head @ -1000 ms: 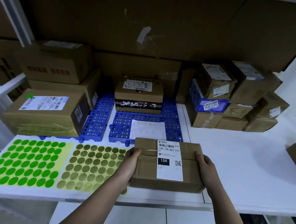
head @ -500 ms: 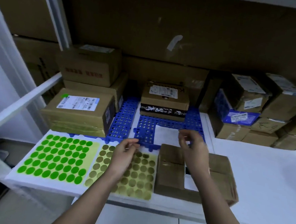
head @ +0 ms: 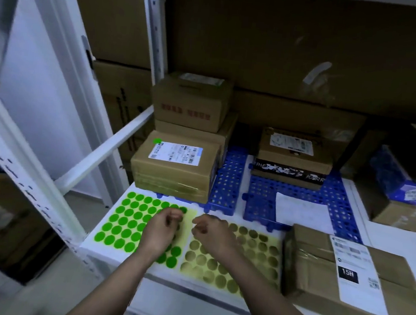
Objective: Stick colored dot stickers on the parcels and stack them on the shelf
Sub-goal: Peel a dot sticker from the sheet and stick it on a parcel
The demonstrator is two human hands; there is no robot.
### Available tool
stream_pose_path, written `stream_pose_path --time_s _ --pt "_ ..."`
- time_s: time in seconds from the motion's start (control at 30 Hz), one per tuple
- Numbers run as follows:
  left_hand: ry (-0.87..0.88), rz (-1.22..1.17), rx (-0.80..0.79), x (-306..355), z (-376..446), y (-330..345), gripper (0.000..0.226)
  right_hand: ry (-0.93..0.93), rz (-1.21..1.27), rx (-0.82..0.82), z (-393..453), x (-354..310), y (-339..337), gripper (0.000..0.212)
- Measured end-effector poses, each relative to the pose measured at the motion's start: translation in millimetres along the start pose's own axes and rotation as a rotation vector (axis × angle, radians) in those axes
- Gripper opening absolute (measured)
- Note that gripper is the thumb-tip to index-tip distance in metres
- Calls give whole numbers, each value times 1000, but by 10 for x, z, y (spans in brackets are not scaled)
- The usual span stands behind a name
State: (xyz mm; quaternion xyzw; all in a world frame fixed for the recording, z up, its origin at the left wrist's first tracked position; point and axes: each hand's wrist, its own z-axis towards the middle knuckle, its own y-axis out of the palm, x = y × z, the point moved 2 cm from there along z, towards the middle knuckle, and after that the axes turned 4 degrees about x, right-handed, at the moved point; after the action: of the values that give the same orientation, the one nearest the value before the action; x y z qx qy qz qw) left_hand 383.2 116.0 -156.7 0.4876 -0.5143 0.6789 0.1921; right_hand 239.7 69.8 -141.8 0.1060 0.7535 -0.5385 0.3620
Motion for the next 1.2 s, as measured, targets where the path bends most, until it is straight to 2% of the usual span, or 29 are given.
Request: stream_pose_path --time_s 0.07,0.17,0.27,0.4,0.63,0.73,0.87,0.97,1.03,1.2 --pt "65 119 -27 -105 21 -78 27 112 186 -46 36 -51 100 41" --pt "238 438 -60 -212 32 -105 35 323 493 -111 64 -128 200 56" --pt "192 660 -201 -325 11 -48 54 456 716 -70 54 -186 280 61" --pt "117 668 -319 -431 15 -6 63 530 831 -1 37 -277 345 62" --pt "108 627 -350 -414 75 -112 64 671 1029 14 49 -343 367 60" --pt "97 620 -356 -389 99 -152 63 696 1055 -2 82 -377 360 59" --pt "84 584 -342 -379 108 -158 60 729 1062 -39 142 -351 359 32" --pt "49 500 -341 -360 131 -192 52 702 953 -38 147 -277 375 18" --pt "-2 384 -371 -353 158 -218 47 600 791 -14 137 -213 382 13" --pt "-200 -40 -366 -372 194 -266 46 316 484 1 1 -164 550 58"
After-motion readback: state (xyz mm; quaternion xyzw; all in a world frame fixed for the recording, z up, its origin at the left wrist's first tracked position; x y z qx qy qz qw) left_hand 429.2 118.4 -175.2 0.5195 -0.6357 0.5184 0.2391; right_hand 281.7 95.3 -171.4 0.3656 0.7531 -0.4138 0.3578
